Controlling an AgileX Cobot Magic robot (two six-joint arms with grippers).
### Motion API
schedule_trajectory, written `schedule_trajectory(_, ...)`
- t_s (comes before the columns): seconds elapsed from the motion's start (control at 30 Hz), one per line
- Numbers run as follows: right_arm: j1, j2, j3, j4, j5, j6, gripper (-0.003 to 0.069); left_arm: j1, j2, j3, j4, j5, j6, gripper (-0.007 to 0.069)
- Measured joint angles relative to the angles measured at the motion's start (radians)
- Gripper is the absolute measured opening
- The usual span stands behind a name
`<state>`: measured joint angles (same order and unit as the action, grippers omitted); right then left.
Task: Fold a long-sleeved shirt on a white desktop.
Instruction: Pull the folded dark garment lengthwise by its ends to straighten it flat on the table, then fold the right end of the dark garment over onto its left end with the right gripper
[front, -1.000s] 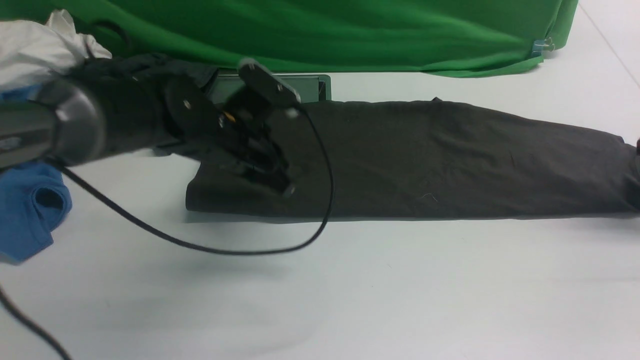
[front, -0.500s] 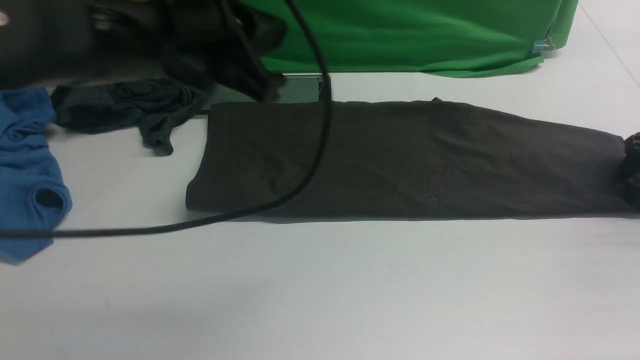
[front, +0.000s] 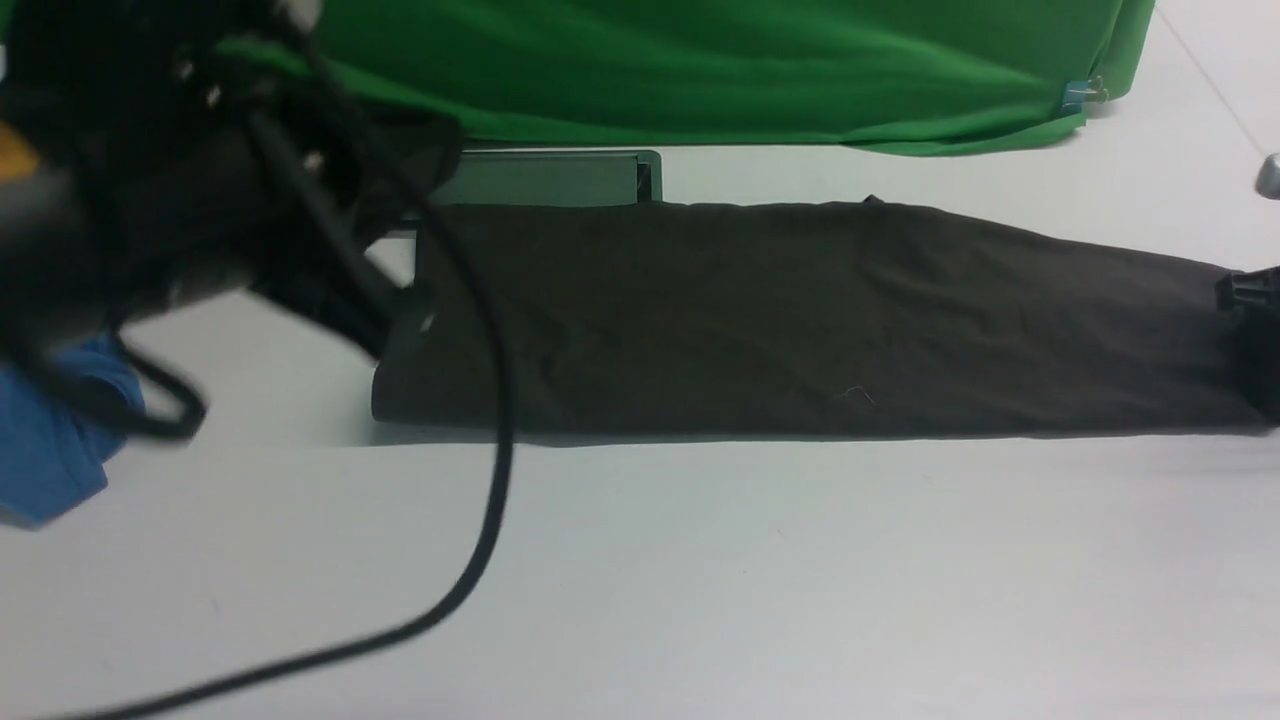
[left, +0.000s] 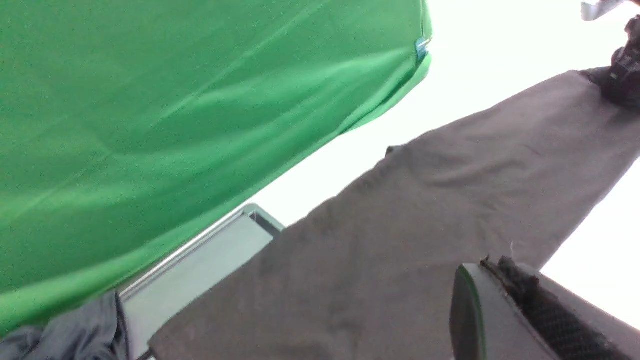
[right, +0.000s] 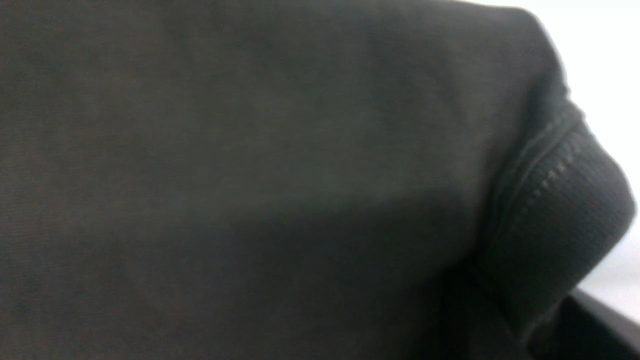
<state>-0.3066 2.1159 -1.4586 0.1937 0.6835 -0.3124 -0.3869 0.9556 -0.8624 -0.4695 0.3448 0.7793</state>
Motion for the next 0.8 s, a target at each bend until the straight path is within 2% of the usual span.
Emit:
schedule_trajectory(0.1, -0.003, -0.010, 0.001, -0.004, 0.010, -0.010, 0.0095, 0.000, -0.037, 0.027, 0.000, -0.004, -0.001, 0.0017)
schedule_trajectory(0.17, -0.016, -0.043, 0.011, -0.048, 0.052, 0.000, 0.0095, 0.000, -0.072, 0.048, 0.000, -0.001, -0.001, 0.0017)
schedule_trajectory(0.33, -0.100, -0.209, 0.013, -0.176, 0.112, 0.111, 0.0095, 0.000, -0.115, 0.061, 0.001, 0.004, -0.004, 0.0017)
schedule_trajectory(0.53, -0.134, -0.336, 0.012, -0.194, 0.124, 0.129, 0.0095, 0.000, -0.123, 0.061, 0.020, 0.010, -0.010, 0.0017)
schedule_trajectory(0.6, -0.113, -0.388, 0.012, -0.132, 0.150, 0.104, 0.0095, 0.000, -0.123, 0.061, 0.039, 0.010, -0.024, 0.0017)
schedule_trajectory(0.8, 0.027, -0.481, -0.005, 0.200, 0.205, -0.038, 0.0095, 0.000, -0.123, 0.061, 0.100, -0.005, -0.077, 0.0017)
